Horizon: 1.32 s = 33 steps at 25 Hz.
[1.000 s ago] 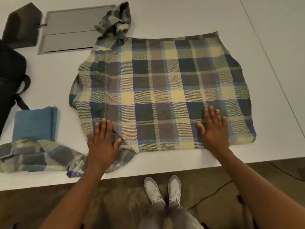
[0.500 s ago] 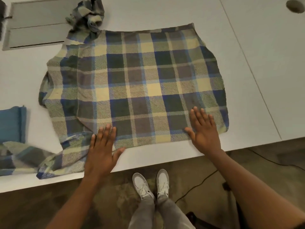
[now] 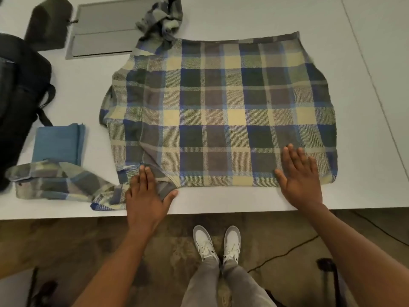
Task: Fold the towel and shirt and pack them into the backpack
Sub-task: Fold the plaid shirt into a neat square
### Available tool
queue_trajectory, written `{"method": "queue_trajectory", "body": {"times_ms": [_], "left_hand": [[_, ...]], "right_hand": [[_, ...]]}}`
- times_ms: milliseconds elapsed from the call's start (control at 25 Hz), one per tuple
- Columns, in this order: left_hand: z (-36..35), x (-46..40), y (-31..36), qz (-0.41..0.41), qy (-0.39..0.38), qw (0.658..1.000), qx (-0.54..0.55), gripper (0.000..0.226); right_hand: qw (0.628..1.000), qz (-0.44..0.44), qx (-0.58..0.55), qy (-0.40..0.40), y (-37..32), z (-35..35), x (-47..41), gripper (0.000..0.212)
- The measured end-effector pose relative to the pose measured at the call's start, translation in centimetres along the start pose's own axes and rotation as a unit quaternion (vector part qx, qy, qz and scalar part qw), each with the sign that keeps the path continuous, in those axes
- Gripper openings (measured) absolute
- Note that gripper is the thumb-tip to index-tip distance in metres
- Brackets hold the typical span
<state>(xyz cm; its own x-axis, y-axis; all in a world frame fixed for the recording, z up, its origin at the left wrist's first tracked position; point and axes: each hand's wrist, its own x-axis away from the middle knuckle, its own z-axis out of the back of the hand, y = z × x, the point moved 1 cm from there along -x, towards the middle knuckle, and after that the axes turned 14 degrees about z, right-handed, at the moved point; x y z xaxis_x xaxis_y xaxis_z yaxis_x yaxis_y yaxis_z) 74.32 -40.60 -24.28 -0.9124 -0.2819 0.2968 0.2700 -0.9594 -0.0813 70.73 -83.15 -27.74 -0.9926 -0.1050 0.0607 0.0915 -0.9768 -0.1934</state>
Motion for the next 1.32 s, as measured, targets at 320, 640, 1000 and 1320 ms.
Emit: {"method": "queue_trajectory", "body": {"times_ms": [320, 640, 1000, 1320], "left_hand": [[1.1, 0.2, -2.1, 0.042, -0.018, 0.998, -0.044, 0.121], [2.5, 0.7, 2.4, -0.121, 0.038, 0.992, -0.012, 0.073], [1.8, 0.2, 2.7, -0.199, 0.081, 0.977, 0.003, 0.031], [1.9, 0.0, 2.6, -0.224, 0.105, 0.969, 0.025, 0.036]], "right_hand": [[1.0, -0.002, 0.002, -0.004, -0.2, 0.2, -0.2, 0.071], [0.998, 0.023, -0.039, -0.038, 0.0, 0.8, 0.8, 0.076], [0.998, -0.04, 0.008, -0.05, 4.0, 1.2, 6.2, 0.066], [0.997, -0.073, 0.025, 0.032, 5.5, 4.7, 5.5, 0.035]]}}
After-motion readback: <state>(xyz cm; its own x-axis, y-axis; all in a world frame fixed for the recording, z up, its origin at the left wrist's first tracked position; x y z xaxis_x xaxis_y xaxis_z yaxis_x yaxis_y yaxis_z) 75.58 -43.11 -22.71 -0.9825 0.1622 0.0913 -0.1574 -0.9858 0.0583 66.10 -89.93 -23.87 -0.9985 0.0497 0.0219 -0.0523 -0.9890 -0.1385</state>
